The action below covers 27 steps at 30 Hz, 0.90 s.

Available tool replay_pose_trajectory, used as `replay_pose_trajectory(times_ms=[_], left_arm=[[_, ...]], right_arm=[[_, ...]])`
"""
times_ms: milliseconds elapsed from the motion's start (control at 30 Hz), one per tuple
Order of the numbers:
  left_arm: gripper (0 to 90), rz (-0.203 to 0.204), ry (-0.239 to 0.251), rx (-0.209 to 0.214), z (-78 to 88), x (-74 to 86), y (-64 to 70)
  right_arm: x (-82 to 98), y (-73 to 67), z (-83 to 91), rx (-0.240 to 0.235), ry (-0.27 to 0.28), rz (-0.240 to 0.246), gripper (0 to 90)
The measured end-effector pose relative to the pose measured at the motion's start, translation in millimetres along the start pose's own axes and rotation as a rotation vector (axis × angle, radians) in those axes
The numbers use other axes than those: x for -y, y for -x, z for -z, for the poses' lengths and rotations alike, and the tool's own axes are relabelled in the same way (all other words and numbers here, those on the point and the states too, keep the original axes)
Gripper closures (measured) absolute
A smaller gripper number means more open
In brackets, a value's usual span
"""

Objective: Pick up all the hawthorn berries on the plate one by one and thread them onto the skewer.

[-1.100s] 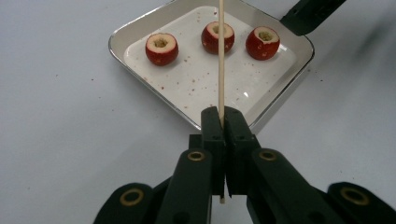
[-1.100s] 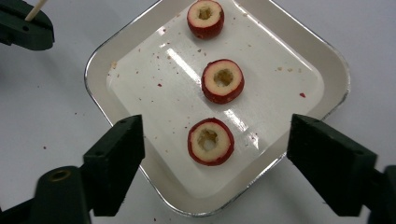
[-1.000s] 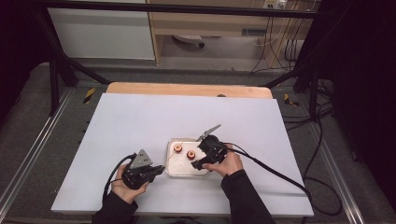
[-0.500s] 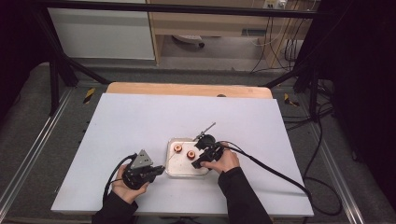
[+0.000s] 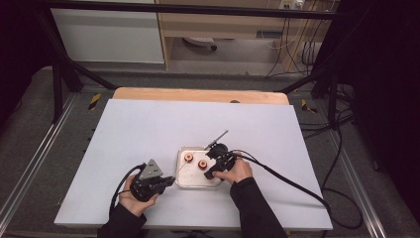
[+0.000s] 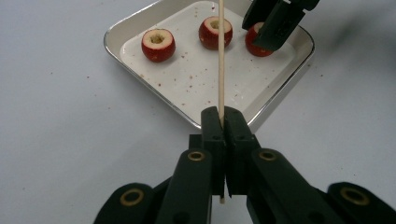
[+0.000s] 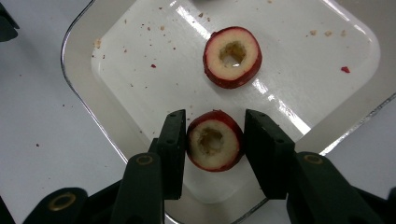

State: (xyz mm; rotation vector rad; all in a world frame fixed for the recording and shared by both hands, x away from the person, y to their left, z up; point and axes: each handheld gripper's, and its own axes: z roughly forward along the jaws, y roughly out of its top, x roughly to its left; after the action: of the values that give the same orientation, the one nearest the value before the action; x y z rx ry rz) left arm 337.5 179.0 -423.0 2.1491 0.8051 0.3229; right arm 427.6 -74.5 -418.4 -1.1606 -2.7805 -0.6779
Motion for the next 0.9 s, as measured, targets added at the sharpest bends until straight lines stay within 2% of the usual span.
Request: replay_pose_trajectory(times_ms=[100, 300, 400, 433, 467, 533, 667, 700, 733, 767, 800, 833, 867, 900], left_arm=[[88.2, 0.003, 0.006, -0.002, 0.8, 0.0, -0.1], [88.3, 0.005, 0.021, -0.007, 2.4, 0.0, 0.6], [88.2, 0.012, 0.035, -0.01, 4.0, -0.1, 1.1], [88.3, 0.012, 0.035, -0.01, 4.0, -0.1, 1.1], [88.3, 0.017, 0.04, -0.012, 4.4, 0.1, 1.2], [88.2, 0.02, 0.043, -0.012, 4.5, 0.2, 1.2], [88.2, 0.035, 0.049, -0.016, 4.4, 0.7, 0.8], [88.2, 0.038, 0.049, -0.019, 4.5, 0.8, 0.7], [88.2, 0.041, 0.051, -0.022, 4.7, 0.9, 0.6], [88.2, 0.044, 0.051, -0.024, 4.7, 1.0, 0.5], [88.2, 0.047, 0.052, -0.024, 4.6, 1.1, 0.7], [88.2, 0.048, 0.053, -0.025, 4.4, 1.2, 0.9], [88.2, 0.053, 0.055, -0.025, 3.9, 1.4, 1.6], [88.2, 0.053, 0.055, -0.025, 3.9, 1.4, 1.6]], right_arm=[[0.1, -0.5, 2.2, -0.005, 0.013, -0.016, 60.4], [1.3, -1.4, 21.4, -0.034, 0.102, -0.039, 60.5], [2.9, -1.8, 31.0, -0.039, 0.163, -0.057, 60.5], [2.9, -1.8, 31.0, -0.039, 0.163, -0.057, 60.5], [5.4, -1.1, 36.0, -0.06, 0.209, -0.075, 60.5], [6.9, -0.5, 38.1, -0.064, 0.225, -0.084, 60.6], [16.4, 5.5, 44.8, -0.109, 0.338, -0.131, 60.6], [16.4, 5.5, 44.8, -0.109, 0.338, -0.131, 60.6], [20.2, 7.8, 47.6, -0.131, 0.394, -0.157, 60.6], [20.2, 7.8, 47.6, -0.131, 0.394, -0.157, 60.6], [23.3, 9.7, 49.9, -0.151, 0.447, -0.182, 60.6], [23.3, 9.7, 49.9, -0.151, 0.447, -0.182, 60.6], [25.9, 11.1, 51.6, -0.177, 0.497, -0.204, 60.6], [26.9, 11.1, 52.2, -0.186, 0.52, -0.218, 60.7]])
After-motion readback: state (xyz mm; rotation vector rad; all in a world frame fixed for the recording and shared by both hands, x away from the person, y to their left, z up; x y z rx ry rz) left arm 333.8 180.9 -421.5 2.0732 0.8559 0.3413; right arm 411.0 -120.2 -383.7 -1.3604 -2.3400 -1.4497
